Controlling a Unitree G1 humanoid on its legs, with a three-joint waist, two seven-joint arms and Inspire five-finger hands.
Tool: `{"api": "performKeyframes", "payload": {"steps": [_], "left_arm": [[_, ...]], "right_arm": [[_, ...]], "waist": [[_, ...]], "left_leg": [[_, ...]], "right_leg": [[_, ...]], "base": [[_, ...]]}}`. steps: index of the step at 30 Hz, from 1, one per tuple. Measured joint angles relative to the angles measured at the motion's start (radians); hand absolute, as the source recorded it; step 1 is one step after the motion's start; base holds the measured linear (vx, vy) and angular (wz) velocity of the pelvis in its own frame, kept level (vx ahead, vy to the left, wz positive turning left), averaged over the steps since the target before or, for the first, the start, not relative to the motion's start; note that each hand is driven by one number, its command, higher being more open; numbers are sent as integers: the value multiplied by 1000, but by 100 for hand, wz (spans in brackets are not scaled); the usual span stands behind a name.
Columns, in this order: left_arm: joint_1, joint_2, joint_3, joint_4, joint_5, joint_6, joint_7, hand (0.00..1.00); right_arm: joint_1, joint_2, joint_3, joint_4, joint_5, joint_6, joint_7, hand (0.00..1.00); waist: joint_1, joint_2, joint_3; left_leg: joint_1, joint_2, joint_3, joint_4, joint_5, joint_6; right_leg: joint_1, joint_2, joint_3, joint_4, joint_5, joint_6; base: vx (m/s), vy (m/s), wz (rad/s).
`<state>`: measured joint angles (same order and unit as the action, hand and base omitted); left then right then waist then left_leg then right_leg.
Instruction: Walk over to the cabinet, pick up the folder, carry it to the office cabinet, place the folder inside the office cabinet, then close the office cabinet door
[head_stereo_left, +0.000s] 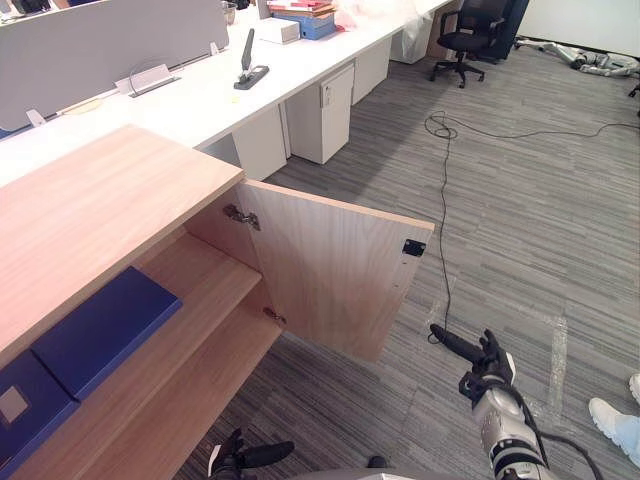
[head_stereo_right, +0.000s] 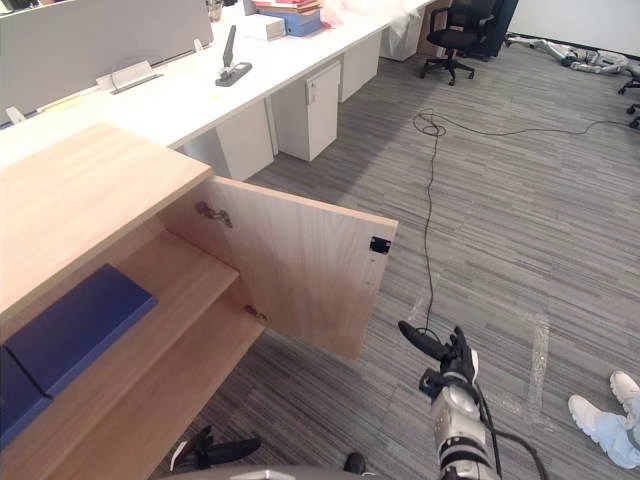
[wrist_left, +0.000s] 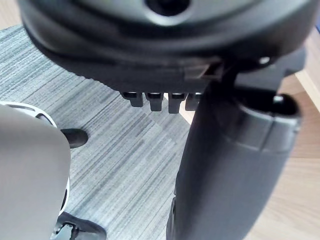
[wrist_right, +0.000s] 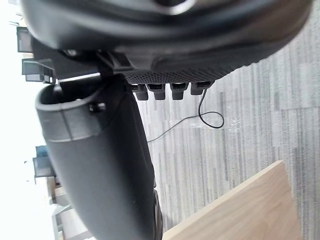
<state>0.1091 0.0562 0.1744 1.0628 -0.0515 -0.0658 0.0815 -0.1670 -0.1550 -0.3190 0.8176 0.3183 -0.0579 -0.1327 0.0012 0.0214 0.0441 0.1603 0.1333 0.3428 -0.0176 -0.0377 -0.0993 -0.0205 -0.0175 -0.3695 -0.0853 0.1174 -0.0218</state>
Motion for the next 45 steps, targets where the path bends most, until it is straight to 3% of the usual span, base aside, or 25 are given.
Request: {"api": "performKeyframes", "payload": {"steps": [5,9,16,30,36,39,45], "left_arm": [[22,18,4,0,-19,0,-1,100],[36,34,9,0,-25,1,0,100],[62,24,9,1,-26,2,-1,100],[73,24,46,1,-27,0,0,100],[72,28,141,42,-15,2,1,100],[59,42,169,62,22,3,-1,100],[3,64,205,102,64,2,-1,100]], "right_arm": [[-55,-19,73,-39,14,0,2,100],[-95,-40,154,-95,36,-1,3,100],[-233,-95,301,-137,-5,-3,26,100],[-410,-166,442,-33,-53,-2,42,100],[-406,-320,776,-133,-93,-2,70,100],[-405,-494,1032,-295,-123,-6,198,100],[-404,-552,1307,-583,-114,-13,439,100]], "waist": [[5,13,2],[18,5,8],[26,32,25],[36,23,57],[-11,13,67],[-23,7,64],[-23,-22,41]], "left_leg": [[3,23,-33,-4,-43,-12],[-5,21,-34,11,-50,-8],[-21,26,-51,19,-48,-10],[-22,10,-57,19,-45,-6],[-19,20,-47,20,-45,-7],[-19,36,-43,21,-44,-11],[-31,72,-54,39,-43,-13]], "right_leg": [[-5,18,-1,-4,9,-1],[-9,13,5,-5,18,-1],[-17,16,-6,-5,21,-10],[-16,0,-7,-5,31,0],[-18,12,6,-5,28,-5],[-31,34,30,-5,26,-19],[-44,73,47,-4,18,-50]], "base": [[-151,13,-1],[-122,9,-3],[-18,7,5],[-45,31,1],[-37,5,-8],[-17,-24,-26],[-21,-88,-15]]}}
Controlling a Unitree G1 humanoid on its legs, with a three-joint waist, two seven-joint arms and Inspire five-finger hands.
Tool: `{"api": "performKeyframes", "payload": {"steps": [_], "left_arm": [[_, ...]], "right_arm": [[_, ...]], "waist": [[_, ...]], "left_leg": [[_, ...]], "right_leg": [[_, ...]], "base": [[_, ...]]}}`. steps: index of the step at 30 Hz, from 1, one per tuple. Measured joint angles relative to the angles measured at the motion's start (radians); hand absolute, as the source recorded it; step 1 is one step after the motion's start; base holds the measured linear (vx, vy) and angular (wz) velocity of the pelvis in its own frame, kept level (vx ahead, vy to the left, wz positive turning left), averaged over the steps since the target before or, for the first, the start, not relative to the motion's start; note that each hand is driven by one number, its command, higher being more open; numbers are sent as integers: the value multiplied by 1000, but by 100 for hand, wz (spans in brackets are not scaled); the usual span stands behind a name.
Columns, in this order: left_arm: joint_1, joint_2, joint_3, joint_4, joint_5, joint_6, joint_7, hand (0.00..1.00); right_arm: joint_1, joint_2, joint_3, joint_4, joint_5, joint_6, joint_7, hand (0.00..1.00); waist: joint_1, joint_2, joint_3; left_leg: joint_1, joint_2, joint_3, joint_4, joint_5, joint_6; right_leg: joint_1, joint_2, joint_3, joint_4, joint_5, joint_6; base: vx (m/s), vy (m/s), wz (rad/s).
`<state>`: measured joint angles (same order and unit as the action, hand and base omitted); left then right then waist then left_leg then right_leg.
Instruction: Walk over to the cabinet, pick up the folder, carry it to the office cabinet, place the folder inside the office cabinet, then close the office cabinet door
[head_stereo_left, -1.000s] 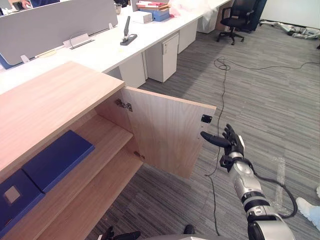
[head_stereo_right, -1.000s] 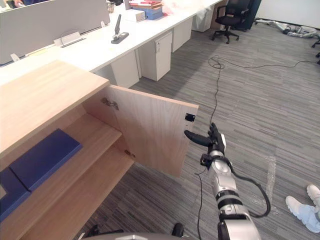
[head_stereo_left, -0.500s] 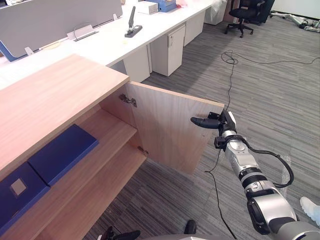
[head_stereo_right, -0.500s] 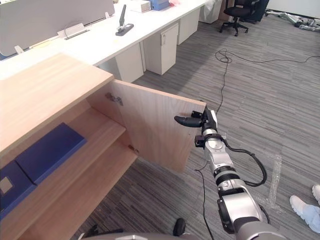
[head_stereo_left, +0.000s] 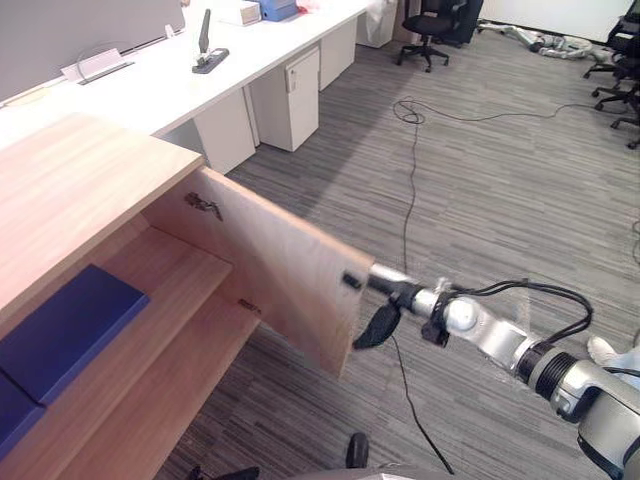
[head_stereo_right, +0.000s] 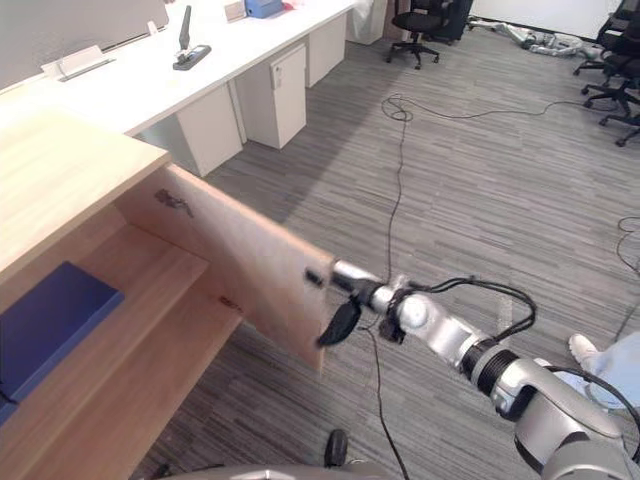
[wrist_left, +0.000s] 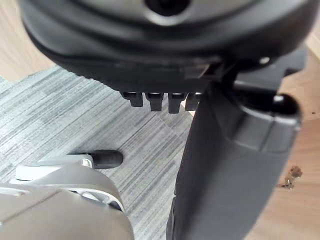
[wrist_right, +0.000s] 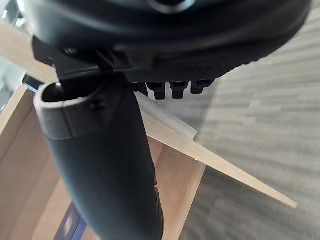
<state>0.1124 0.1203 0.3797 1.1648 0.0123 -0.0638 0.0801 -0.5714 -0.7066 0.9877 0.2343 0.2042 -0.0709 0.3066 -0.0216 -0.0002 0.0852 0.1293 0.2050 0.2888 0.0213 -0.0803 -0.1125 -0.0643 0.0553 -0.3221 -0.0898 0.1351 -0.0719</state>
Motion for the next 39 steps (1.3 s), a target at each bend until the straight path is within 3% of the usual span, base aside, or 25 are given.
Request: {"api": "performKeyframes", "payload": {"steps": [3,6,13,19,23,25,27,28,29,30,31,32,33,34,35,37,39], "left_arm": [[-26,-1,9,0,21,-1,-2,100],[-26,0,65,18,22,0,-2,100],[-11,27,120,51,39,1,1,100],[-50,28,116,55,37,1,3,100],[-68,-2,79,54,13,1,4,100],[-71,-27,25,48,-11,3,-3,100],[-75,-51,-65,20,-13,-1,1,100],[-76,-58,-89,15,-13,-1,1,100],[-78,-68,-120,11,-12,-1,5,100],[-79,-70,-141,5,-13,-1,9,100],[-59,-68,-182,-28,-13,-10,8,100],[-32,-47,-199,-78,-15,-25,3,100],[-20,-35,-199,-101,-18,-32,-2,100],[-16,-32,-190,-108,-23,-28,-2,100],[13,-30,-155,-112,-23,-26,-6,100],[50,-28,-94,-109,-24,-17,-1,100],[90,-27,-28,-109,-29,-8,8,100]], "right_arm": [[-1,40,111,-98,34,-4,117,100],[0,48,144,-214,37,-33,178,100],[0,19,133,-280,116,-62,187,100],[16,12,135,-269,111,-47,201,100],[116,123,119,-32,4,-34,204,100],[197,186,64,134,-101,-19,181,100],[331,281,-104,374,-257,0,117,100],[365,306,-162,434,-297,11,94,100],[418,349,-274,533,-371,28,45,100],[442,369,-335,574,-395,33,16,100],[465,414,-465,673,-410,39,-36,100],[466,473,-630,794,-408,43,-87,100],[462,496,-705,846,-408,49,-115,100],[447,513,-842,942,-397,62,-170,100],[450,521,-931,1007,-392,76,-215,100],[482,525,-974,1029,-349,90,-253,100],[528,554,-1062,1025,-304,92,-300,100]], "waist": [[22,-20,-18],[24,-36,-30],[27,-72,-61],[48,-72,-62],[70,-54,-52],[72,-30,-40],[67,25,-18],[66,36,-20],[63,51,-19],[63,59,-17],[60,78,-14],[49,65,-11],[49,38,-9],[75,52,2],[90,69,0],[94,79,-6],[114,67,-14]], "left_leg": [[-12,13,-6,-2,4,-2],[-30,13,-8,-1,4,-2],[-30,6,-7,0,2,-5],[-41,0,-15,8,0,-6],[-48,-4,-46,14,1,-6],[-49,-17,-93,14,3,1],[-70,-54,-229,15,2,34],[-80,-68,-279,13,4,41],[-95,-94,-363,14,13,57],[-103,-107,-406,15,21,68],[-140,-121,-501,31,35,61],[-188,-158,-600,58,40,48],[-206,-189,-637,69,49,33],[-236,-206,-699,93,54,14],[-245,-199,-744,92,59,4],[-239,-195,-801,90,62,0],[-216,-173,-835,64,65,-6]], "right_leg": [[-11,13,-8,0,-4,-6],[-25,13,-12,1,0,-6],[-25,4,-9,3,12,-11],[-29,-4,-10,3,18,-8],[-19,-14,-36,3,16,-7],[3,-36,-84,10,1,6],[-26,-126,-191,191,-109,37],[-40,-158,-211,267,-145,46],[-85,-213,-160,419,-199,35],[-112,-227,-84,482,-206,31],[-167,-199,154,575,-244,29],[-160,-155,381,551,-304,104],[-132,-163,434,506,-327,144],[-96,-171,403,471,-352,175],[-68,-171,342,444,-356,171],[-10,-170,266,407,-361,164],[55,-155,211,344,-356,153]], "base": [[-13,-63,6],[1,-7,4],[32,36,0],[7,29,2],[9,12,21],[-7,49,77],[-32,143,145],[-11,147,182],[3,69,157],[-4,13,203],[4,-75,237],[21,-103,248],[46,-149,229],[48,-143,172],[48,-149,146],[71,-127,112],[103,-141,76]]}}
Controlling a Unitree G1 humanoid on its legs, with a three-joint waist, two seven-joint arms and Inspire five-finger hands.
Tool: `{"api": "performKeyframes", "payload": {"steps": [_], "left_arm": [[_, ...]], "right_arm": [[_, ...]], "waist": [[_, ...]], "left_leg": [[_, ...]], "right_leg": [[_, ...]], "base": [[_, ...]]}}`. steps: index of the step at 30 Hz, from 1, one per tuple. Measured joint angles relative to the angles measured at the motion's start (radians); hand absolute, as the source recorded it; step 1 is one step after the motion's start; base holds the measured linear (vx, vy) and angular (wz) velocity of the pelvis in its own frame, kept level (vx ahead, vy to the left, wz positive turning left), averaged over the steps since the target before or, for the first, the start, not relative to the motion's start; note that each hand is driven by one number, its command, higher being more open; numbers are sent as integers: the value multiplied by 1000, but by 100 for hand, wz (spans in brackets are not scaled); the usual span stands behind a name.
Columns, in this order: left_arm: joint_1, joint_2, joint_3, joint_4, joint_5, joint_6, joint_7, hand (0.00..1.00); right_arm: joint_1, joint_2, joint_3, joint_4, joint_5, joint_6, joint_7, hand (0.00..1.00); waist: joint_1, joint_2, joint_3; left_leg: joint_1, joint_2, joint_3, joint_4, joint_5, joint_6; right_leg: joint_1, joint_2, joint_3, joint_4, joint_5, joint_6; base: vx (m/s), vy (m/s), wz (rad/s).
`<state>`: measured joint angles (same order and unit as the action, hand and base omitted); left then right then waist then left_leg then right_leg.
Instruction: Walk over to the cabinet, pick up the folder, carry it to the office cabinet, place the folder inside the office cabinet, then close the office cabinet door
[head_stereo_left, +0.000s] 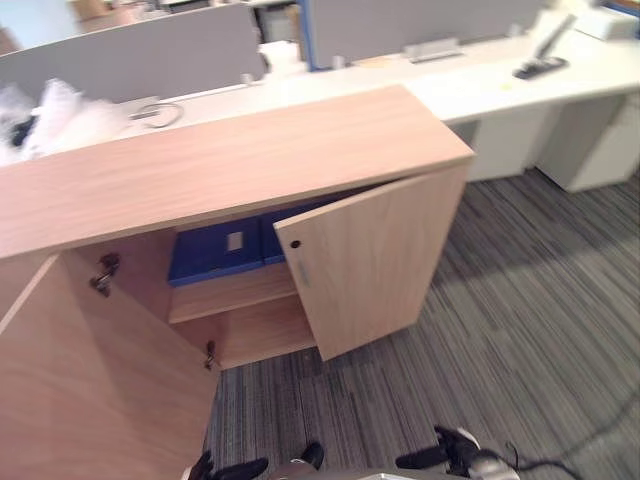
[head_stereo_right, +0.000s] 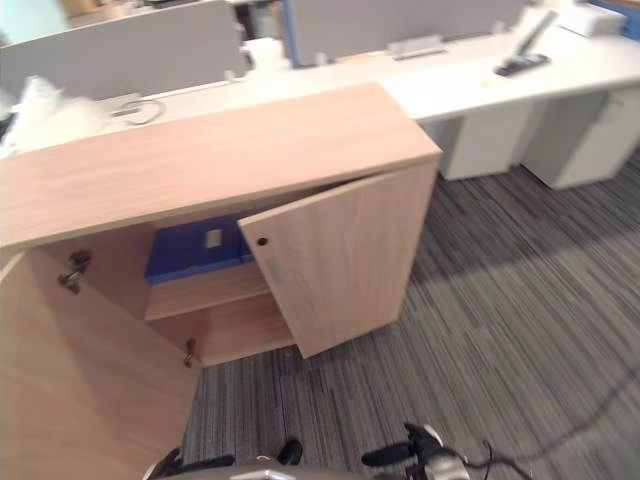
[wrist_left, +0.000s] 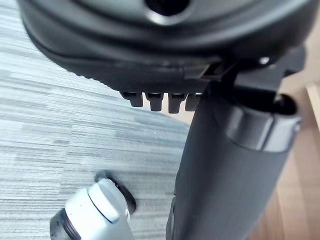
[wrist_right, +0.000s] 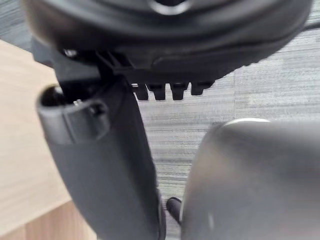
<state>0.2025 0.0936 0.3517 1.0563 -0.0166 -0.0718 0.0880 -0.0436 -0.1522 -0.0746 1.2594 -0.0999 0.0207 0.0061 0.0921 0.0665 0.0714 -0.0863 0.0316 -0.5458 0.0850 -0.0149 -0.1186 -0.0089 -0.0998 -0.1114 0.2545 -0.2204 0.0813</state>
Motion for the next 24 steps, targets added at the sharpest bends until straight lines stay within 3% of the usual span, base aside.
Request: {"api": "performKeyframes", "payload": {"steps": [3,5,7,8,10,11,12,14,15,17,20,22,24], "left_arm": [[-14,-12,19,0,-55,15,-11,100],[-33,-26,19,-2,-72,15,-12,100],[-85,-41,22,-17,-101,14,-30,100],[-103,-45,20,-25,-107,5,-28,100],[-137,-51,17,-13,-130,6,-30,100],[-136,-51,14,-10,-131,6,-30,100],[-129,-45,0,-9,-130,6,-29,100],[-127,-41,-32,15,-129,0,-29,100],[-133,-40,-33,18,-132,-1,-35,100],[-133,-20,-41,22,-129,-5,-45,100],[-105,-13,-64,30,-126,8,-46,100],[-87,-19,-64,33,-126,10,-49,100],[-59,-20,-58,40,-130,18,-52,100]], "right_arm": [[25,59,-89,-11,27,0,-27,100],[29,77,-104,-16,27,0,-32,100],[31,106,-162,-25,24,1,-37,100],[26,114,-185,-27,22,1,-38,100],[17,114,-224,-39,19,-2,-41,100],[17,112,-232,-40,19,-1,-41,100],[22,109,-258,-48,24,4,-45,100],[22,101,-278,-56,32,2,-54,100],[21,104,-292,-56,32,1,-56,100],[23,128,-334,-45,66,8,-59,100],[24,123,-343,-48,106,5,-61,100],[27,117,-367,-48,107,4,-61,100],[13,120,-390,-48,112,3,-61,100]], "waist": [[3,-41,-15],[3,-54,-15],[-3,-79,2],[-10,-91,12],[-18,-76,54],[-19,-73,53],[-31,-73,53],[-53,-52,49],[-53,-51,50],[-45,-84,57],[-49,-76,55],[-46,-61,49],[-43,-53,50]], "left_leg": [[-14,0,-11,1,14,-21],[-32,-12,-7,18,21,-26],[-73,-41,99,41,75,17],[-74,-36,215,30,83,54],[-122,37,580,210,-15,110],[-128,52,643,262,-36,115],[-124,73,770,361,-88,129],[-116,79,861,337,-143,143],[-109,62,862,311,-149,159],[-53,-43,794,129,-52,181],[38,-119,699,-87,62,192],[78,-135,665,-171,104,192],[82,-141,643,-178,107,191]], "right_leg": [[53,14,-75,-46,3,-5],[66,11,-112,-52,2,-8],[90,-17,-206,-57,0,-12],[101,-29,-248,-66,4,-19],[137,-49,-326,-64,5,-19],[139,-59,-338,-64,4,-17],[149,-91,-375,-63,3,5],[157,-105,-437,-51,1,36],[158,-109,-451,-45,0,41],[167,-141,-463,-75,17,13],[175,-127,-486,-108,19,11],[190,-125,-490,-116,24,14],[208,-122,-502,-127,35,31]], "base": [[91,-141,64],[59,-81,86],[22,-38,118],[-14,29,106],[-40,60,91],[23,122,68],[70,143,59],[109,196,92],[137,218,109],[130,174,104],[36,34,101],[14,22,67],[-1,6,35]]}}
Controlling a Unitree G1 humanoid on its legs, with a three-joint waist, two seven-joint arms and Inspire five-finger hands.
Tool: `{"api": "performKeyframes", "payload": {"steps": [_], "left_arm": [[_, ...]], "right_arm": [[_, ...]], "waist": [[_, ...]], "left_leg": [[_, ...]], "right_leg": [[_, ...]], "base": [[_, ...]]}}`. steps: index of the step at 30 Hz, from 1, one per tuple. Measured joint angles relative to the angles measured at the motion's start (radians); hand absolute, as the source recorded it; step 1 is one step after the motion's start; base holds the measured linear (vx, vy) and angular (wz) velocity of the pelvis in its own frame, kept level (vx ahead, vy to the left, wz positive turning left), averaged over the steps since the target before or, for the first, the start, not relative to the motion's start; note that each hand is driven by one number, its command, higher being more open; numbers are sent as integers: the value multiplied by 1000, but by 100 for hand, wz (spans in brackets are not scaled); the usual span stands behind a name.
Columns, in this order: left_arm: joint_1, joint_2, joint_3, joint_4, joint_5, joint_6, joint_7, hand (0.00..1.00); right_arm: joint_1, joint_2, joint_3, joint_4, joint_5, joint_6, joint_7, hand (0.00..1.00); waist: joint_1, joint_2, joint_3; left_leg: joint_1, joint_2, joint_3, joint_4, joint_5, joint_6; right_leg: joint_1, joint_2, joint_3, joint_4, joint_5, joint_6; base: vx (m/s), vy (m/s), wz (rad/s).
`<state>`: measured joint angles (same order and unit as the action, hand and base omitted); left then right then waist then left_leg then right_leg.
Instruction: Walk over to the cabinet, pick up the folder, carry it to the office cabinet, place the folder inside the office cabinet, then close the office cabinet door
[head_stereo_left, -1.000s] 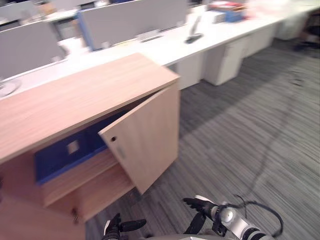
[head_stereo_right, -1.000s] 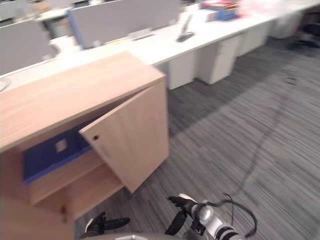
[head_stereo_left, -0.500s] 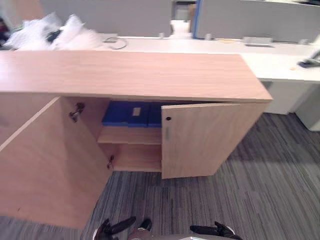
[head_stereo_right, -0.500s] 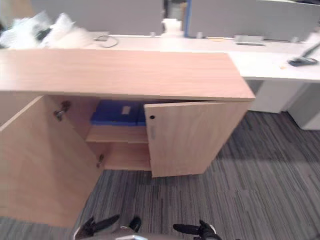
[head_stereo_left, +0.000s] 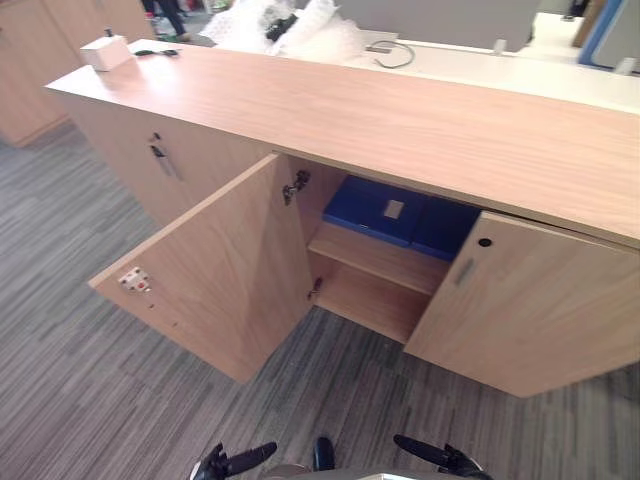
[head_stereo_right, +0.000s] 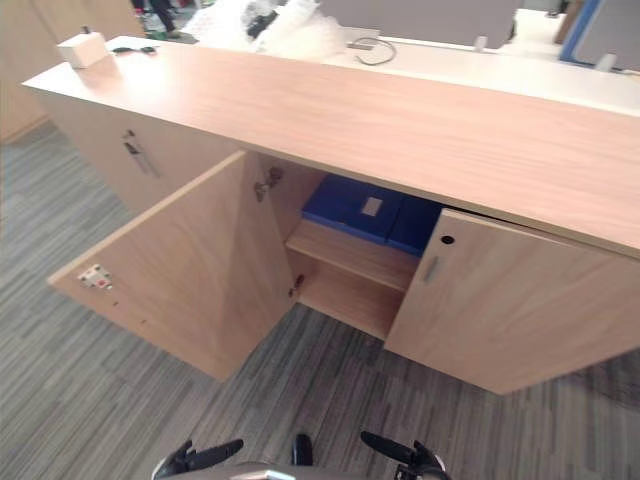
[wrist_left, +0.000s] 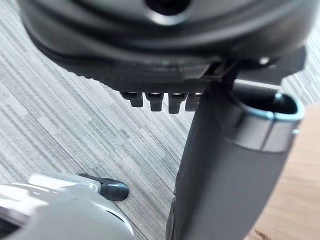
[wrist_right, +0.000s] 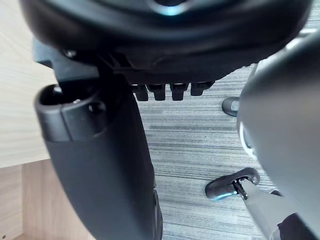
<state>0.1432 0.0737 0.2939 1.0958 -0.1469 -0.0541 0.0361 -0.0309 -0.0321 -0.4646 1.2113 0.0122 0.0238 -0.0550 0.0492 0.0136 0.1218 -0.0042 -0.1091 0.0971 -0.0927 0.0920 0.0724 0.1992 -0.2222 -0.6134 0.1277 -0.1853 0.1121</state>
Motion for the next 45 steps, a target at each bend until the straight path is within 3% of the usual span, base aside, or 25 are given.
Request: {"api": "performKeyframes", "payload": {"steps": [7,10,13,19,22,25,27,31,36,39,43,44,45], "left_arm": [[27,3,2,9,-8,0,-2,100],[30,0,11,10,-81,0,-2,100],[28,-9,111,10,-100,1,-4,100],[9,36,286,-57,49,26,69,100],[-8,97,377,-87,49,49,66,100],[-55,228,446,-92,49,68,60,100],[-110,344,467,-93,67,69,51,100],[-168,474,460,-106,122,69,49,100],[-200,552,230,-220,251,97,44,100],[-165,552,125,-345,299,121,28,100],[-146,552,113,-385,317,122,6,100],[-135,549,104,-399,318,124,7,100],[-123,548,98,-416,320,132,8,100]], "right_arm": [[-14,5,6,4,0,1,-1,100],[-14,4,16,12,0,2,-1,100],[-12,4,16,22,0,2,1,100],[11,0,14,21,-13,5,8,100],[15,-5,6,21,-21,16,11,100],[24,-4,-8,21,-36,20,19,100],[22,-3,-20,20,-50,22,27,100],[24,-3,-23,15,-49,24,38,100],[32,-5,-21,-4,-47,24,51,100],[61,-5,8,-30,-37,22,59,100],[75,-7,25,-40,-27,22,66,100],[76,-17,39,-47,-26,20,75,100],[77,-16,60,-59,-18,19,77,100]], "waist": [[-7,-2,1],[-8,-4,2],[-9,-12,1],[-9,-20,4],[-6,-21,4],[-2,-22,1],[0,-19,3],[3,-16,1],[11,11,-9],[50,12,-14],[57,14,-28],[57,35,-31],[58,33,-34]], "left_leg": [[24,3,-7,-3,-4,-10],[33,2,-8,-4,-7,-15],[37,3,-12,-4,-15,-25],[43,8,11,-3,-35,-32],[63,14,27,-3,-45,-33],[76,24,37,-3,-57,-38],[81,42,46,-1,-60,-42],[95,55,62,3,-61,-44],[94,81,63,5,-60,-45],[89,97,62,7,-60,-51],[90,122,55,9,-60,-54],[89,148,51,10,-58,-56],[89,158,56,11,-56,-60]], "right_leg": [[41,15,-9,-32,2,2],[56,22,-12,-46,2,2],[66,24,-15,-58,2,0],[68,31,9,-77,4,-11],[80,35,26,-79,9,-20],[84,41,47,-78,13,-25],[82,54,59,-77,28,-49],[82,63,93,-70,40,-56],[76,85,119,-68,68,-56],[60,93,140,-44,68,-56],[34,104,156,22,70,-56],[-1,109,160,67,25,-51],[-10,112,152,-13,-3,-43]], "base": [[-7,-38,2],[0,-12,0],[1,-14,3],[37,-10,-13],[57,-9,-18],[79,-19,-13],[81,-19,-8],[54,-8,-14],[7,-3,-1],[15,-26,0],[25,-42,7],[-9,-54,-9],[-47,-51,-7]]}}
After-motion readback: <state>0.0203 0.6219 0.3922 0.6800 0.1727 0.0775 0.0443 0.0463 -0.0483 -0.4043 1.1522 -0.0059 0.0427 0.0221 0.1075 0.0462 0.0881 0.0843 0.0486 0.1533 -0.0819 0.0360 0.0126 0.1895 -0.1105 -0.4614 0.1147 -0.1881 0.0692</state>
